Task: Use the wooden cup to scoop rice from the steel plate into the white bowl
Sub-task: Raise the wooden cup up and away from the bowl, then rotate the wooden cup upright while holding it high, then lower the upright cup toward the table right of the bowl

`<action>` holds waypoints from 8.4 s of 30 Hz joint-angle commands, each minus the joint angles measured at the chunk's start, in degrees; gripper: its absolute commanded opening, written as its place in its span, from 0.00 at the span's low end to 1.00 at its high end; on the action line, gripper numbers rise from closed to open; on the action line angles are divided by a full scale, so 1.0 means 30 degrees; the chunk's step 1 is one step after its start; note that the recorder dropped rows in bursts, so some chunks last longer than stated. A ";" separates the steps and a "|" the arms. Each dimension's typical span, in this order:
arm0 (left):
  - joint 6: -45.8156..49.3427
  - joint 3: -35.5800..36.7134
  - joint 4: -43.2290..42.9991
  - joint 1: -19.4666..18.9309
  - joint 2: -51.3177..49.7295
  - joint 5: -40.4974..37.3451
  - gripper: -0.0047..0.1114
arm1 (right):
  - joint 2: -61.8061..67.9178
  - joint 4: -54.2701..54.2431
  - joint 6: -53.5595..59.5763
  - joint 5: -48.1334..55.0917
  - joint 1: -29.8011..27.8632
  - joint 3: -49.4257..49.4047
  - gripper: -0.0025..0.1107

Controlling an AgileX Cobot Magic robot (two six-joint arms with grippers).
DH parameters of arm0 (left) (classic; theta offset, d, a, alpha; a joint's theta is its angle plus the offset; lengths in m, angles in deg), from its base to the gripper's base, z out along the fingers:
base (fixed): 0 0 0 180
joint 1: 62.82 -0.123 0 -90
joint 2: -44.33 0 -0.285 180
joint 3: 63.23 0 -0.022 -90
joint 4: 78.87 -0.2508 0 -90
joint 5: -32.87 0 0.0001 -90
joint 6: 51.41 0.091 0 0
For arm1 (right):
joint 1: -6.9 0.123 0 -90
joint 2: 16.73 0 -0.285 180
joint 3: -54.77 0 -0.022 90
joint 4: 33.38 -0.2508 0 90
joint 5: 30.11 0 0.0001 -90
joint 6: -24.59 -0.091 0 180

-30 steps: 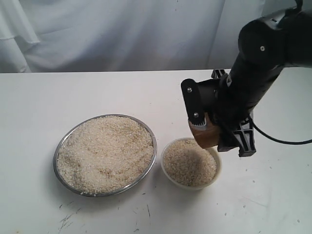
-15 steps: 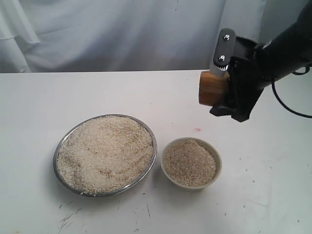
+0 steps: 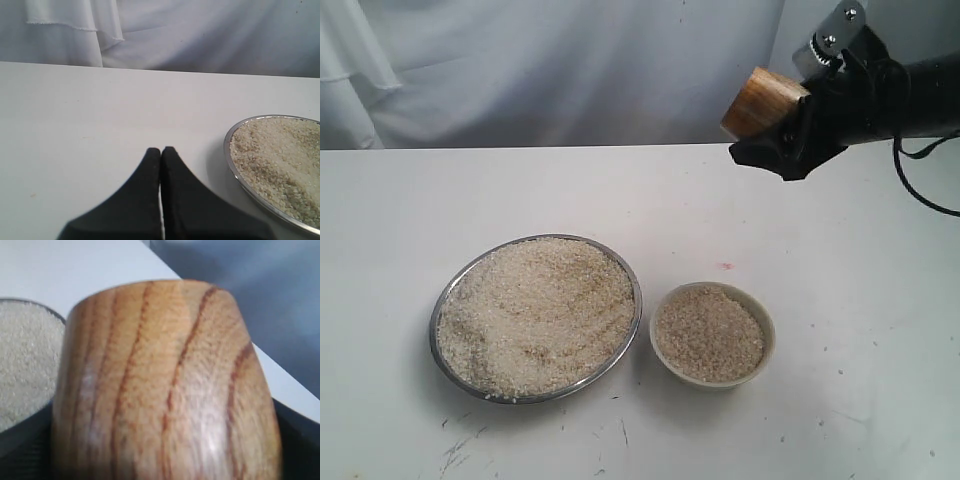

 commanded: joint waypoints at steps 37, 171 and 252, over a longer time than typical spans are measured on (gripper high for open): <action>-0.0004 0.0092 -0.0009 0.0055 0.0079 0.0124 0.04 | 0.1948 -0.8318 -0.0438 -0.3917 0.0707 0.0376 0.02; -0.0004 0.0092 -0.0009 0.0055 0.0079 0.0124 0.04 | 0.6620 5.5481 -4.9919 -3.7330 -0.4553 -0.2157 0.02; -0.0004 0.0092 -0.0009 0.0055 0.0079 0.0124 0.04 | 0.5558 5.3417 -4.7442 -3.7330 -0.4564 -0.5149 0.02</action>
